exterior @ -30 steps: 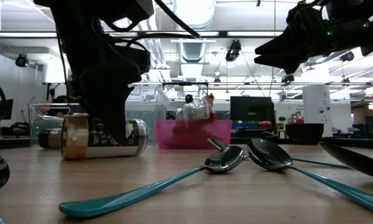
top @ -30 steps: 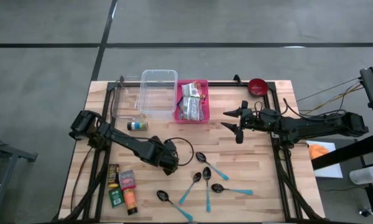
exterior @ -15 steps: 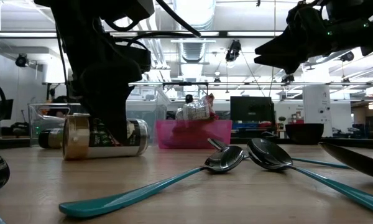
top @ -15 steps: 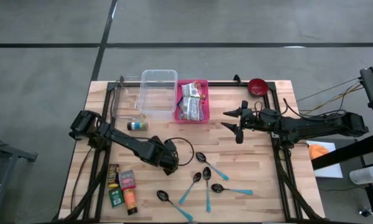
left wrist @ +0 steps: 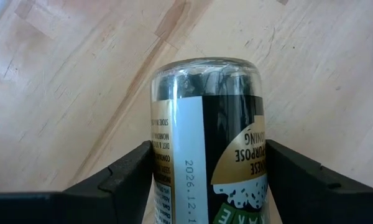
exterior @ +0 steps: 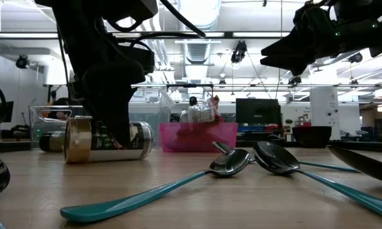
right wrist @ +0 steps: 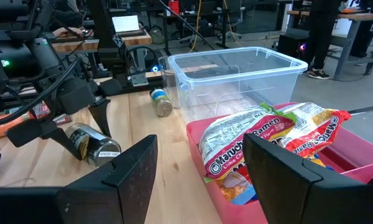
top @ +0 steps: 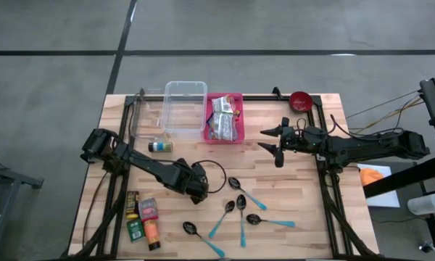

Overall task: Pick & Place Food Item
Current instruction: Put the gold seasoning bottle into the right transparent bin

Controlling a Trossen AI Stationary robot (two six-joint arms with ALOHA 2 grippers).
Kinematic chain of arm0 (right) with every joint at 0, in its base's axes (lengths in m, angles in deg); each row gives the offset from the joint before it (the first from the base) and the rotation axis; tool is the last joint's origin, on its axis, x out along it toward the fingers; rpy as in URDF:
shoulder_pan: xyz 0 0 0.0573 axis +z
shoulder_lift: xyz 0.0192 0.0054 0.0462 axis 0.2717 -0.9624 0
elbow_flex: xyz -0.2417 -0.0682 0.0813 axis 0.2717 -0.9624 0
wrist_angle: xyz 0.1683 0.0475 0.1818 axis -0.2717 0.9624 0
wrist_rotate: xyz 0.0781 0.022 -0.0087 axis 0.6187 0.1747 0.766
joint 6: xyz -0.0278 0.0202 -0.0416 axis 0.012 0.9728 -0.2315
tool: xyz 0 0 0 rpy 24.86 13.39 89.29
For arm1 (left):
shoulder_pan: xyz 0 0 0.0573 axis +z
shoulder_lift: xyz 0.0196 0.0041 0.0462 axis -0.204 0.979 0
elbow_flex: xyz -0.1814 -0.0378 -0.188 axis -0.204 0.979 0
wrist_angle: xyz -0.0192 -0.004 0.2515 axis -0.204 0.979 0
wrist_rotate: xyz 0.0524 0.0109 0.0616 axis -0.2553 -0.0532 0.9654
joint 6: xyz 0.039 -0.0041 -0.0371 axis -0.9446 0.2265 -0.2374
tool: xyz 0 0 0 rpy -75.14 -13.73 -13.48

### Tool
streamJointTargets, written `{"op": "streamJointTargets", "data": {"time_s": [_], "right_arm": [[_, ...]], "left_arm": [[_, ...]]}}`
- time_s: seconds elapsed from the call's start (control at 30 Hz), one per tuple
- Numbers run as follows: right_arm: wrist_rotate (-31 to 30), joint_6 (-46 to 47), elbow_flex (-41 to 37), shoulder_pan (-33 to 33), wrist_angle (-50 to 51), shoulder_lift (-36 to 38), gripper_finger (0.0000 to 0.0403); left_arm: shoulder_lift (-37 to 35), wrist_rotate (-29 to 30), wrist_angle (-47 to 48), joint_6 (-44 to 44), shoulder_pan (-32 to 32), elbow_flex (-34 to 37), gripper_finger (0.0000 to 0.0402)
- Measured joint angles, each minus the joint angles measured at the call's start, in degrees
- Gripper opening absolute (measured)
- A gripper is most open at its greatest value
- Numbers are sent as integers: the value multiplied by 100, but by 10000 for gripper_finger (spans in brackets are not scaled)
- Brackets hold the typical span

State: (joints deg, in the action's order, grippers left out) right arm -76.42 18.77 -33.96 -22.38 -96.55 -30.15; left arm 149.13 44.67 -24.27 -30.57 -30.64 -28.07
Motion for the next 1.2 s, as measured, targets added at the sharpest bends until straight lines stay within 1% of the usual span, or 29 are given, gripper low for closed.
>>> {"op": "streamJointTargets", "data": {"time_s": [0.53, 0.73, 0.9, 1.07, 1.2], "right_arm": [[-1, 0, 0, -1, -1, 0, 235], [-2, 0, 0, -1, 0, 0, 235], [0, 0, 0, 1, -1, 0, 235], [0, 0, 0, 0, 0, -1, 235], [0, 0, 0, -1, -2, 2, 235]], "left_arm": [[-39, -22, -30, -20, 0, -2, 268], [-152, 13, -43, -44, -2, -13, 268], [-385, 91, -43, -42, -2, -17, 268], [-650, 387, -37, -87, -2, -155, 268], [-865, 978, -36, -366, -4, -327, 268]]}}
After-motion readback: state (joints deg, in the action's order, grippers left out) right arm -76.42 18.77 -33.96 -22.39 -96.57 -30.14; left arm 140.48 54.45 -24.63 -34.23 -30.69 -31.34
